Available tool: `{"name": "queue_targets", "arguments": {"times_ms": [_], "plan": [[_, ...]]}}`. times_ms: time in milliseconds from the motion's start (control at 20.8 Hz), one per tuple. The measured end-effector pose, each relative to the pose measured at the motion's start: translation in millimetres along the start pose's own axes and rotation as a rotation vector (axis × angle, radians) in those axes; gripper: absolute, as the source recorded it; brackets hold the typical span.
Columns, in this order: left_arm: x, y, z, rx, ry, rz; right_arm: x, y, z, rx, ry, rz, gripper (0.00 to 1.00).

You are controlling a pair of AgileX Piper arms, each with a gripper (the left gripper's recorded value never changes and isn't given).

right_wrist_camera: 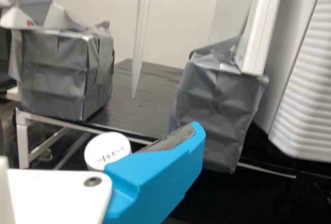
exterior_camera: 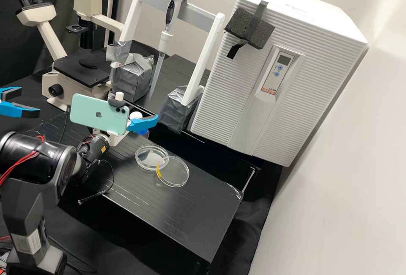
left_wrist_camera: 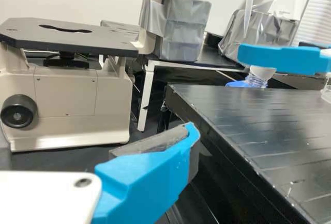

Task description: Open the bottle

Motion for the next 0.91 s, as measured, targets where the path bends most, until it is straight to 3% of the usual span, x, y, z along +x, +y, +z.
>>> {"name": "queue_targets", "arguments": {"times_ms": [144,192,912], "plan": [[1.2,0.1,-0.5,-0.001,0.000,-0.001,2.1,-4.4,4.2,-0.005,-0.016,-0.015,1.00],[1.2,0.1,-0.5,-0.001,0.000,-0.001,2.5,-5.4,5.1,-0.004,-0.021,-0.018,0.00],[1.2,0.5,-1.1,-0.004,0.007,0.004,15.7,-0.2,8.2,-0.006,-0.034,0.009,0.00]]}}
